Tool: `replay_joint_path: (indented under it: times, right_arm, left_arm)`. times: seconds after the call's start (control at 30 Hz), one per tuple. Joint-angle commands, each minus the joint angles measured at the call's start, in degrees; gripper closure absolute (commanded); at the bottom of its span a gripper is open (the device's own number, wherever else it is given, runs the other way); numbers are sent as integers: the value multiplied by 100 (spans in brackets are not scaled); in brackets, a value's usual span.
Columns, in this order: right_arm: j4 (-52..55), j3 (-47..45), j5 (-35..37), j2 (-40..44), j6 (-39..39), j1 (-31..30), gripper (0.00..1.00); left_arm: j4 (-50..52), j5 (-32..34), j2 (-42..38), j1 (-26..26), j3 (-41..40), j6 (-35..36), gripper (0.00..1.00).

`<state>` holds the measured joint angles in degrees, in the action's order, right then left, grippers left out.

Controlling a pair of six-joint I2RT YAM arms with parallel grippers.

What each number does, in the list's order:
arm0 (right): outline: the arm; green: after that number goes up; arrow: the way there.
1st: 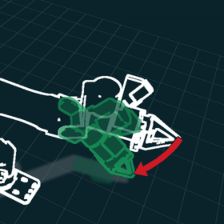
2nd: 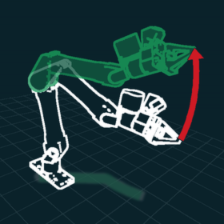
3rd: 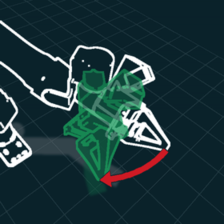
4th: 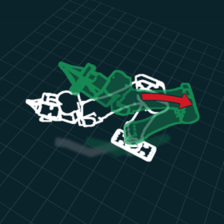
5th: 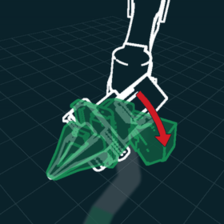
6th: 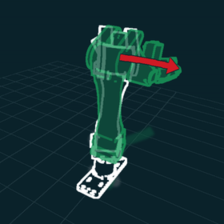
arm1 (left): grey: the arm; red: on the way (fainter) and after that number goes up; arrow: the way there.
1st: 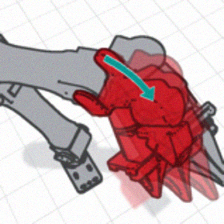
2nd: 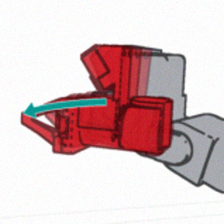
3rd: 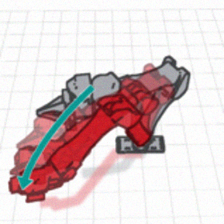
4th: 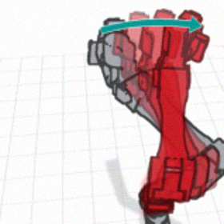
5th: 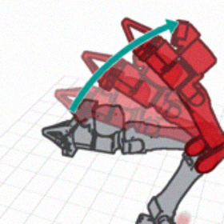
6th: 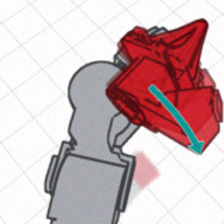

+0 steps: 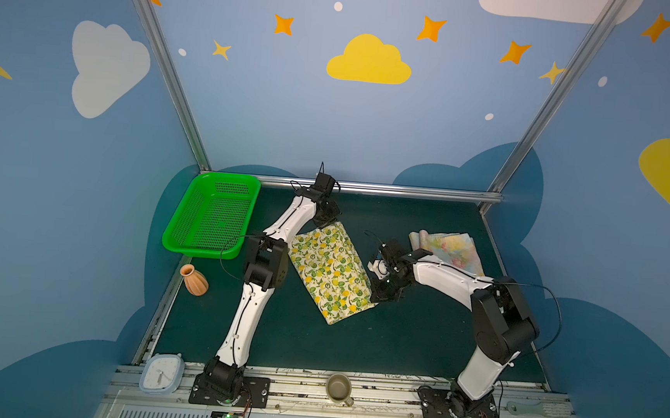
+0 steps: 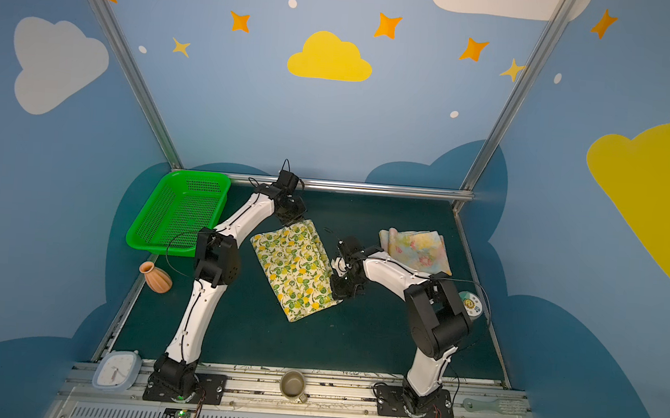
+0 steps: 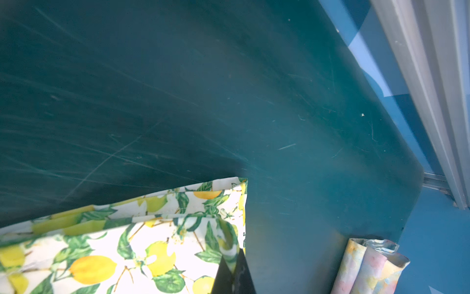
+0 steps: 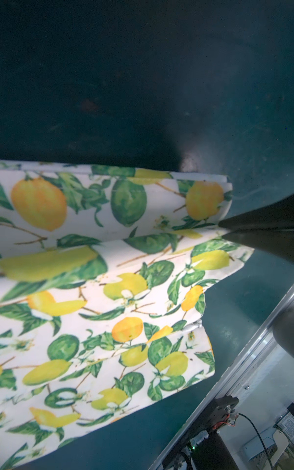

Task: Fold and stack skirts
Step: Fold the skirt at the center of the table.

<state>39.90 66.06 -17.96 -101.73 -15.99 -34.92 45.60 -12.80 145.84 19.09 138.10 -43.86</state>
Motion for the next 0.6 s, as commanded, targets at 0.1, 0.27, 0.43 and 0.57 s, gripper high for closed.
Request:
replay_joint_path:
  times: [0.1,0.27,0.43,0.57]
  right_arm:
    - [598,-66,37,-136,84,11,100]
    - [598,-60,70,-189,86,28,100]
    - [596,-41,64,-207,90,62,100]
    - [600,-32,56,-239,90,85,100]
  left_arm:
    - [-565,150,-53,-81,217,-145,96]
    - [-597,104,168,-63,461,-206,96]
    - [-552,-84,472,-60,817,-277,96]
    - [-662,-165,627,-61,892,-379,93]
